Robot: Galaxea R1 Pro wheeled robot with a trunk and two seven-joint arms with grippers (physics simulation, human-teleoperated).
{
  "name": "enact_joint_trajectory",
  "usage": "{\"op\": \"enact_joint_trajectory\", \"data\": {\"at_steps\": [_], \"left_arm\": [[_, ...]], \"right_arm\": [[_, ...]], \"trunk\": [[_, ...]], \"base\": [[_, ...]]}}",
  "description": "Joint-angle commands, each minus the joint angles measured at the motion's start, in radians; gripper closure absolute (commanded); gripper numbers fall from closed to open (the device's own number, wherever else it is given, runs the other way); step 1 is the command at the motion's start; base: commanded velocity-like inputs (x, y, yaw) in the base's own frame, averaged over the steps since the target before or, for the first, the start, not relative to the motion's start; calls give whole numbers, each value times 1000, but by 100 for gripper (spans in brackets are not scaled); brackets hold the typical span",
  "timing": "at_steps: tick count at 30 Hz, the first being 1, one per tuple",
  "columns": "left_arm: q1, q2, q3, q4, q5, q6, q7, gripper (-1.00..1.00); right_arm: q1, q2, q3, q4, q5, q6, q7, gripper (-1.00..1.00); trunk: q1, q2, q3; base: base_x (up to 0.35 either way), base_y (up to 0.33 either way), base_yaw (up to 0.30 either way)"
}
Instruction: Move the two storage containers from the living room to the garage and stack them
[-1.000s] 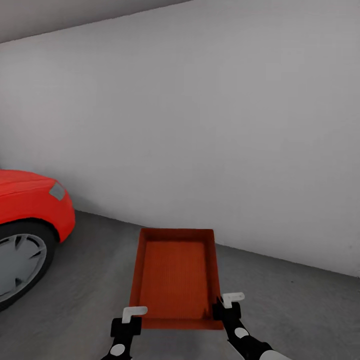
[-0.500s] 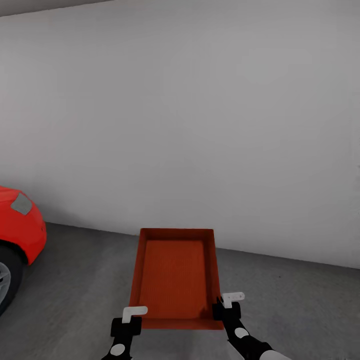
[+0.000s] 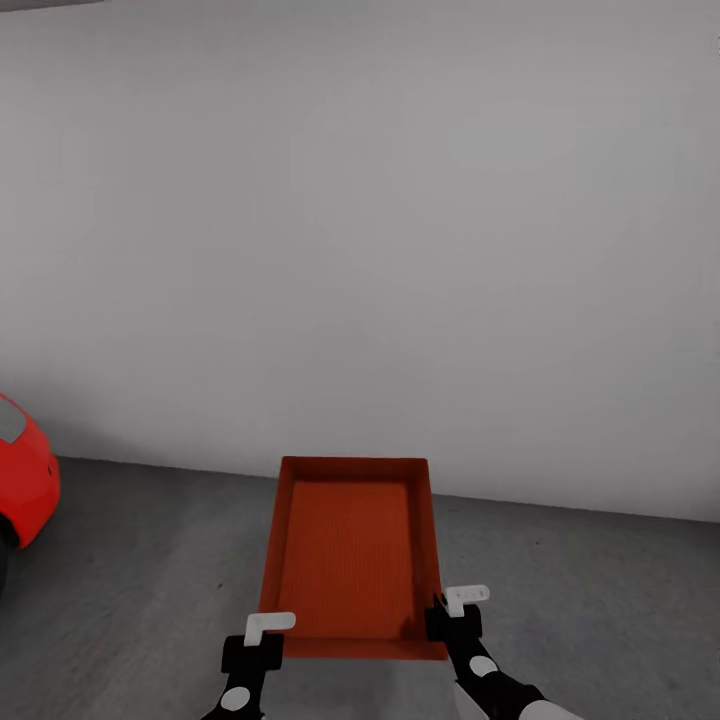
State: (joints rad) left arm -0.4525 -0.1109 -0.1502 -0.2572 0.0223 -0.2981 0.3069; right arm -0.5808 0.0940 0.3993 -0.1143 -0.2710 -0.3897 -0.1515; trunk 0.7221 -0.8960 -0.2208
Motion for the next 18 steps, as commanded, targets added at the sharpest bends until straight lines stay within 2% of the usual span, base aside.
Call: {"op": "enact_joint_trajectory", "data": {"at_steps": [1,18], "left_arm": [[-2,0,31,-16,93,-55,31,100],[-2,0,32,-15,93,-54,31,100]], "right_arm": [[-1,0,-47,13,-27,-1,-43,100],[-1,0,-49,13,-29,2,-43,100]], "trunk": [[0,-1,-1],[0,-1,-7]], "base": [[0,0,-4],[0,0,0]]}}
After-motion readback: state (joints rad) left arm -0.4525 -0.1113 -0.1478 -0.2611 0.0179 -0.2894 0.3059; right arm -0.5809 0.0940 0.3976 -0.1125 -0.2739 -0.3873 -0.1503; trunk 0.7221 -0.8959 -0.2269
